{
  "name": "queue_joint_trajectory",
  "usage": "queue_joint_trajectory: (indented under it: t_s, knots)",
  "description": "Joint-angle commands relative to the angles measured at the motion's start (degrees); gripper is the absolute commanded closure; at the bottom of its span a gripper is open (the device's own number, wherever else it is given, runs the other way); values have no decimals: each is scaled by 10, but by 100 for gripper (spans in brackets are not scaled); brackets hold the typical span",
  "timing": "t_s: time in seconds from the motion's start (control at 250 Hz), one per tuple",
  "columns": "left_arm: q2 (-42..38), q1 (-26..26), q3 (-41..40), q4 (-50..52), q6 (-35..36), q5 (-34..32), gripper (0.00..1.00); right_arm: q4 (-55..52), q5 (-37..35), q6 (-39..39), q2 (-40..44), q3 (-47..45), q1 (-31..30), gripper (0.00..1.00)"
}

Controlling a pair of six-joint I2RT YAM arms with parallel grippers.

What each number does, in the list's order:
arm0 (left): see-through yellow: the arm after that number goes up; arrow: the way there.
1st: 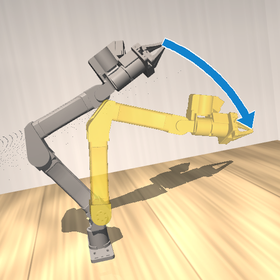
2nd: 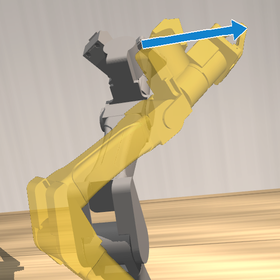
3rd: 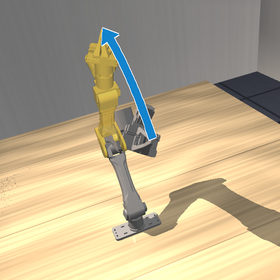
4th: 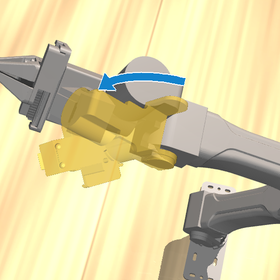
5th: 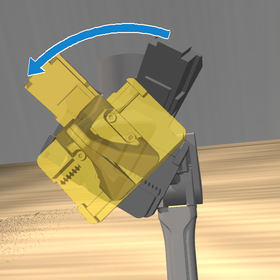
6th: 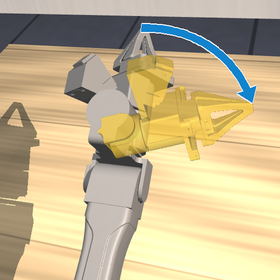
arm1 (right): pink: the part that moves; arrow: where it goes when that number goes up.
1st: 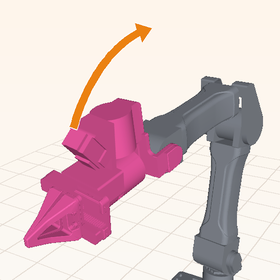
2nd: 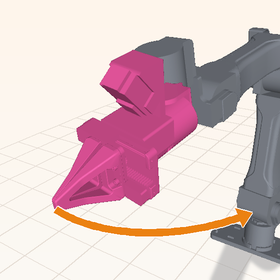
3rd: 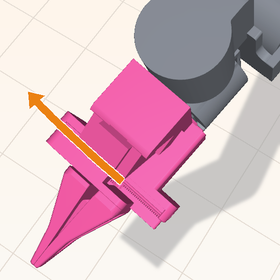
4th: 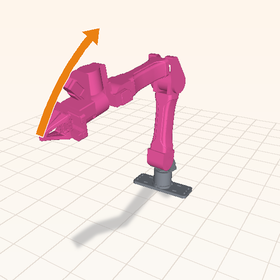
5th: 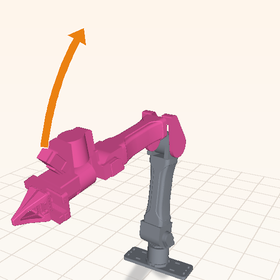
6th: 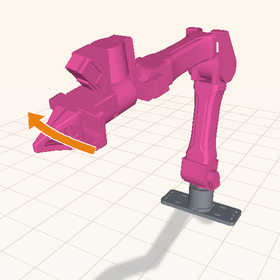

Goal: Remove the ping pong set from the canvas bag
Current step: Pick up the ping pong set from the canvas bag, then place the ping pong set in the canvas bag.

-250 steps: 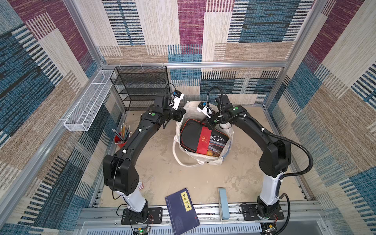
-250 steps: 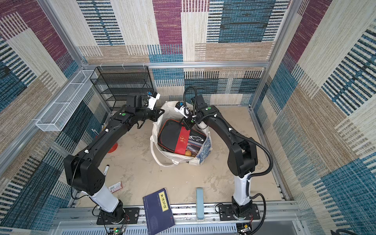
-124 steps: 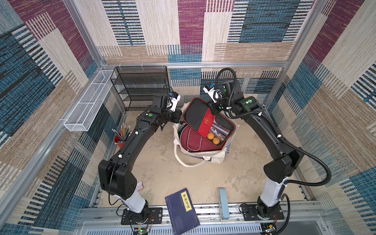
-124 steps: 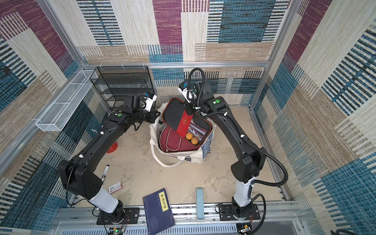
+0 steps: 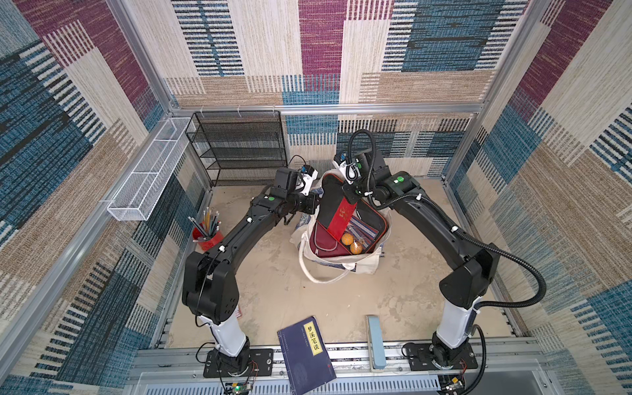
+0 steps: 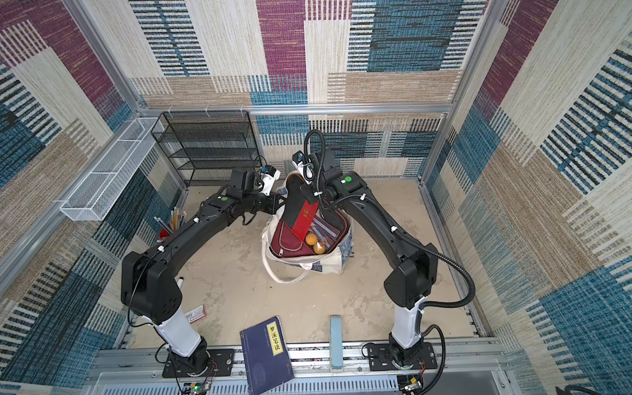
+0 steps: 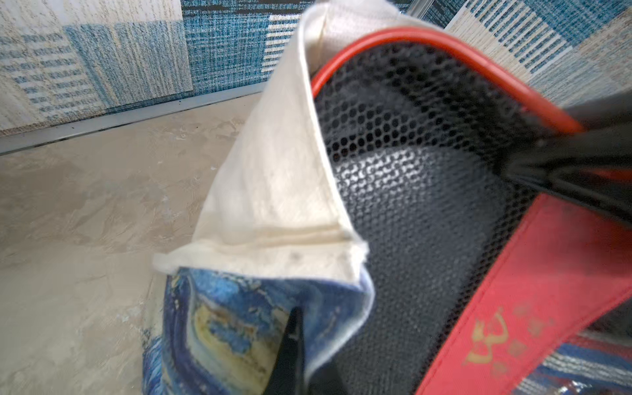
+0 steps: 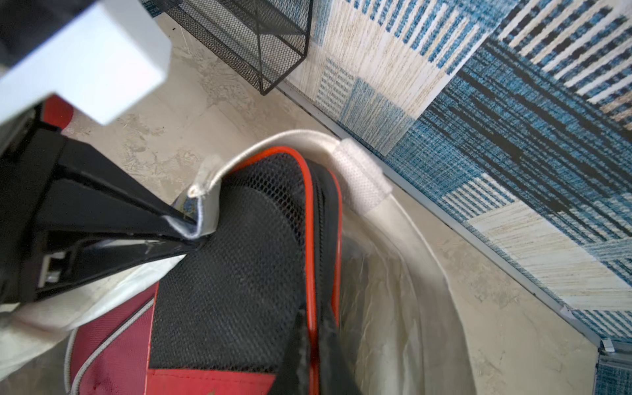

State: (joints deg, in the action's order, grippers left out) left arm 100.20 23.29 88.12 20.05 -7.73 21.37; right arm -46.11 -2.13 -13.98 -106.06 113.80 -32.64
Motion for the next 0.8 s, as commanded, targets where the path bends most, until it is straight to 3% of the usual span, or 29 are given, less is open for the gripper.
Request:
queue_joint_trajectory:
  t_s: [0.0, 0.064, 0.196, 0.492, 0.636, 0.796]
  knots:
    - [7, 4, -10, 12, -31, 31, 100, 31, 52, 7, 8, 0, 0, 71]
    - [4, 4, -14, 8, -30, 28, 100, 22, 81, 9, 11, 3, 8, 53]
    - [-1, 4, -14, 9, -25, 24, 100, 0, 156, 19, 14, 4, 38, 36]
    - [-1, 4, -12, 6, -25, 26, 100, -18, 239, 50, 19, -66, 77, 29]
    - [-1, 4, -7, 6, -25, 29, 100, -4, 230, 80, 27, -101, 98, 27]
    - [-2, 4, -6, 5, -23, 30, 100, 3, 234, 89, 34, -126, 121, 18]
